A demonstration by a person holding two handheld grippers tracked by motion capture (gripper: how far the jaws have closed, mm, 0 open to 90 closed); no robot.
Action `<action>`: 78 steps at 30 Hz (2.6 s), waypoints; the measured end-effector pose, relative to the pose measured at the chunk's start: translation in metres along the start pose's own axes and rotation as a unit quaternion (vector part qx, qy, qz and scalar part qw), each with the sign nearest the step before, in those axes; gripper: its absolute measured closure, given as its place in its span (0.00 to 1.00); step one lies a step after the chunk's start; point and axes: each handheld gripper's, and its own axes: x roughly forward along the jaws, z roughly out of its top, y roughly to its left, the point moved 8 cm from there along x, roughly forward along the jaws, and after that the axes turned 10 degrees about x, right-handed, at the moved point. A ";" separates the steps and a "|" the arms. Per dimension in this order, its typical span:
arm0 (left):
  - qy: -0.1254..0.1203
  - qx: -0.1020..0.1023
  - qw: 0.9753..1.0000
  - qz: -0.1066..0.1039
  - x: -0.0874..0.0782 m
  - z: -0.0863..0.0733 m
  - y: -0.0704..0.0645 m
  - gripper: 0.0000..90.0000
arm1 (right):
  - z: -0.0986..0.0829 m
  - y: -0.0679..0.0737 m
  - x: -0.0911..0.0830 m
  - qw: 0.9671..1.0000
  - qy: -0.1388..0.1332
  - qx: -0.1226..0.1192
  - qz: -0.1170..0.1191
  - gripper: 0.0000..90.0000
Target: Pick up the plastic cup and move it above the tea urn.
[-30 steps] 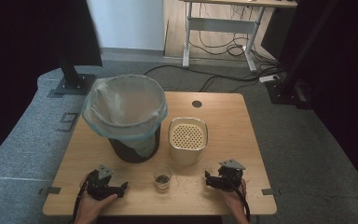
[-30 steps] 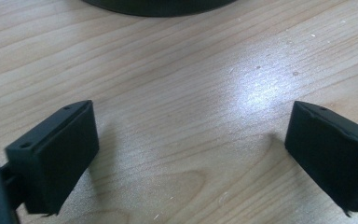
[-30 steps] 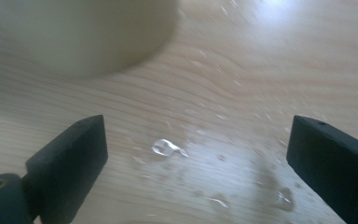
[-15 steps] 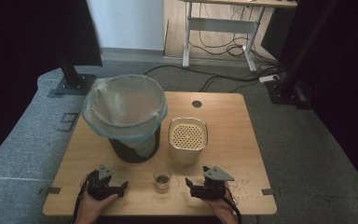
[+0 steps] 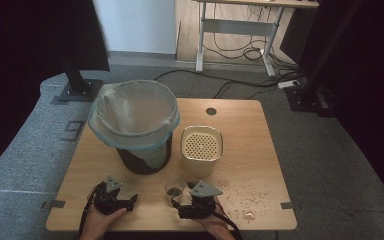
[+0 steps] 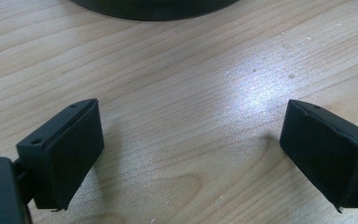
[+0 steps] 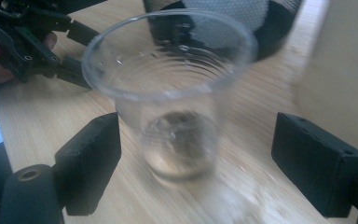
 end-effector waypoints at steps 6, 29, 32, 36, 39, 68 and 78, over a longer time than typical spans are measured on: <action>-0.001 0.002 1.000 -0.002 0.000 0.000 -0.001 0.06 | 0.003 0.010 0.032 1.000 0.009 -0.013 0.003 0.24; -0.002 0.007 1.000 -0.007 0.000 0.001 -0.001 0.06 | 0.046 0.005 -0.016 0.998 -0.065 -0.009 -0.005 0.45; -0.002 0.007 1.000 -0.007 0.000 0.001 -0.001 0.07 | 0.055 0.005 -0.031 0.997 -0.075 -0.013 -0.002 0.45; -0.001 0.009 1.000 -0.008 0.000 0.000 -0.001 0.07 | 0.069 0.004 -0.047 0.996 -0.088 -0.012 0.004 0.47; -0.002 0.009 1.000 -0.008 0.000 0.001 -0.001 0.07 | 0.085 0.004 -0.063 0.995 -0.098 -0.022 0.008 0.47; -0.003 0.013 1.000 -0.011 0.000 0.001 -0.002 0.07 | 0.183 -0.056 -0.085 0.990 -0.118 -0.033 -0.063 0.46; -0.004 0.014 1.000 -0.012 0.000 0.001 -0.003 0.08 | 0.200 -0.078 -0.069 0.990 -0.113 -0.023 -0.086 0.46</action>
